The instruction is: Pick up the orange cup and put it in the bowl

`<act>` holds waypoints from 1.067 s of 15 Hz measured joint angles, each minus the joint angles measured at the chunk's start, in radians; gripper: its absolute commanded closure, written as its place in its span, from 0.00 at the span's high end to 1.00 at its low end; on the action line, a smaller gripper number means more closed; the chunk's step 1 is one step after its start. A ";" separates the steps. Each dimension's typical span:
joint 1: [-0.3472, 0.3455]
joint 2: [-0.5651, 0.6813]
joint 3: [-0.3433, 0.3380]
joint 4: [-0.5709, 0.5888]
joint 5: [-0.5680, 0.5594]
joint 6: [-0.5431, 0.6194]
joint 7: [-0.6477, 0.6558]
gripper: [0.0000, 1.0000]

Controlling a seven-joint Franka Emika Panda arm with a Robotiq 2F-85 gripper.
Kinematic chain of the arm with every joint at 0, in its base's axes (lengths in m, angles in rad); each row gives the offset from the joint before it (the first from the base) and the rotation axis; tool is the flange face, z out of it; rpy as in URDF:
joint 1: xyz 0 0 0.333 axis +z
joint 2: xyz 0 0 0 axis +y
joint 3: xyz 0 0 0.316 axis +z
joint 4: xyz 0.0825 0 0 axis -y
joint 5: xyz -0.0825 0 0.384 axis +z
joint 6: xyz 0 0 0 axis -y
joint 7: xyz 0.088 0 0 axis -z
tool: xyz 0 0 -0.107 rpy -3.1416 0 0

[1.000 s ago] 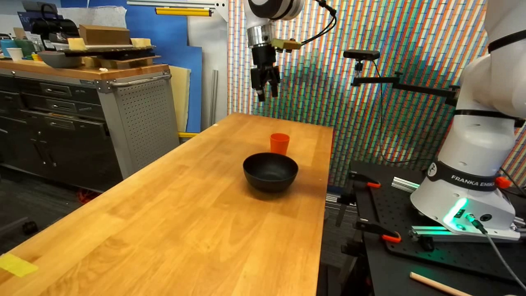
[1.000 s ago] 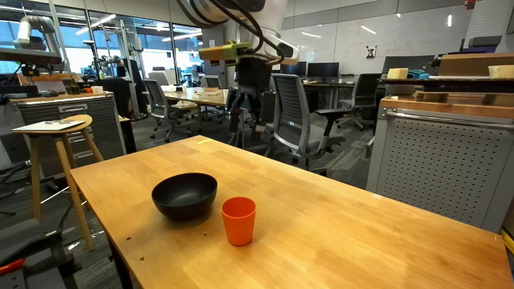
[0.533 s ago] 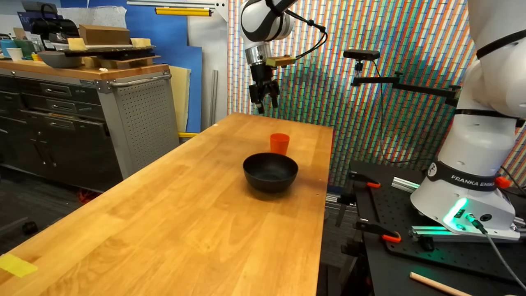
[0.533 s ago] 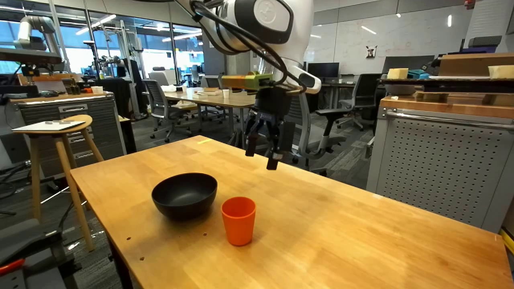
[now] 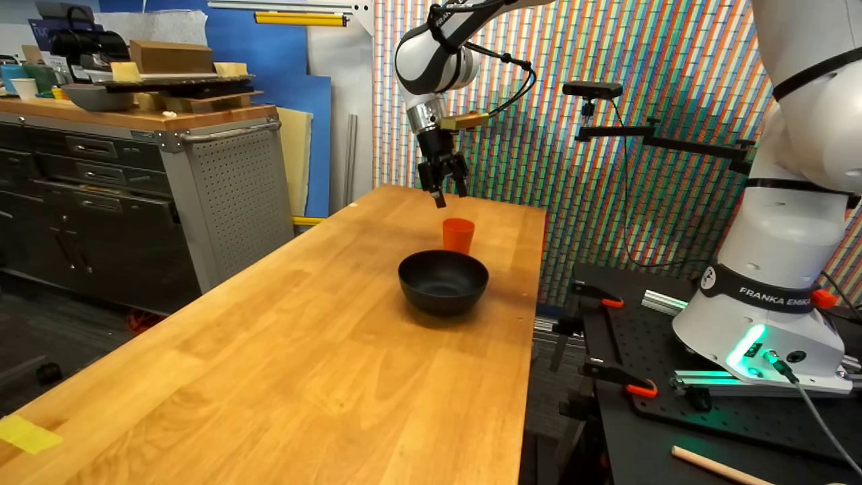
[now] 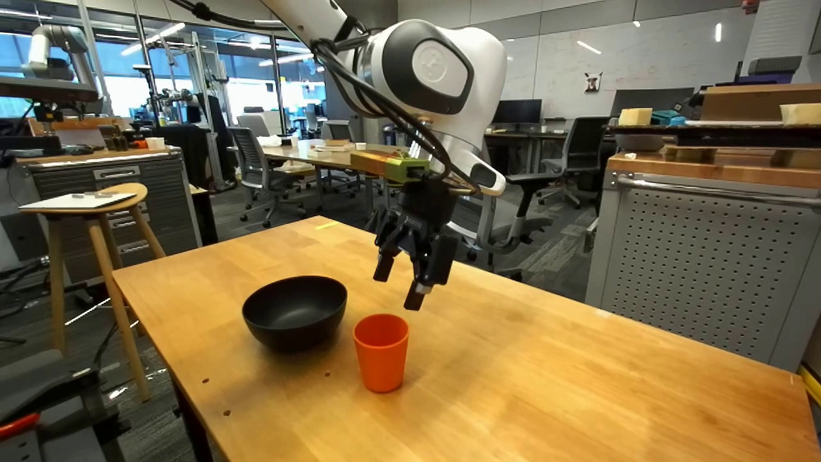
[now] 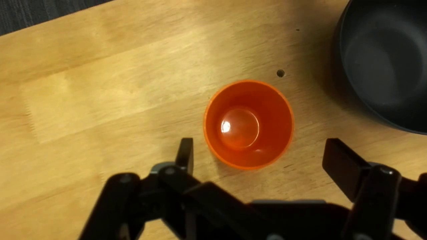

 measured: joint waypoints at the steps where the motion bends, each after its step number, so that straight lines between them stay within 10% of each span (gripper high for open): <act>1: -0.001 0.001 0.000 0.000 0.000 -0.001 0.000 1.00; 16: -0.044 -0.012 0.014 -0.223 0.110 0.442 0.047 1.00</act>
